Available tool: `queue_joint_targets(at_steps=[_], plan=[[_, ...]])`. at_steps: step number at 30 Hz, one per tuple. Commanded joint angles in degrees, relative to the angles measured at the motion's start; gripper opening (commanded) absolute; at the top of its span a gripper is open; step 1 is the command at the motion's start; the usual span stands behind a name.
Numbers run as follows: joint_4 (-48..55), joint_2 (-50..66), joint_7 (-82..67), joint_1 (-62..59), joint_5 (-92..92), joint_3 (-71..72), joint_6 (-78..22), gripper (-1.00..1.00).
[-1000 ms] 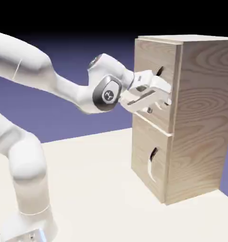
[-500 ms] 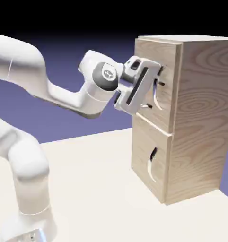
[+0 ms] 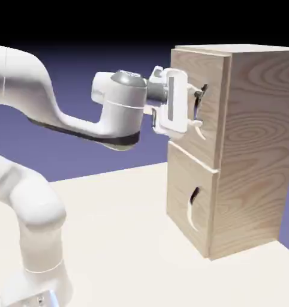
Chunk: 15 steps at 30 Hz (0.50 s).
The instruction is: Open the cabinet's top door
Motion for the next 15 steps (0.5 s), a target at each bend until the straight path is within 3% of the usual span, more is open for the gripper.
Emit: queue_joint_targets(at_steps=[1, 15], plan=[[0.3, -0.2, -0.8, 0.4, -2.5, -0.3, -0.2, 0.00], [-2.9, -5.7, -4.4, 16.4, -37.4, -9.2, -1.0, 0.00]])
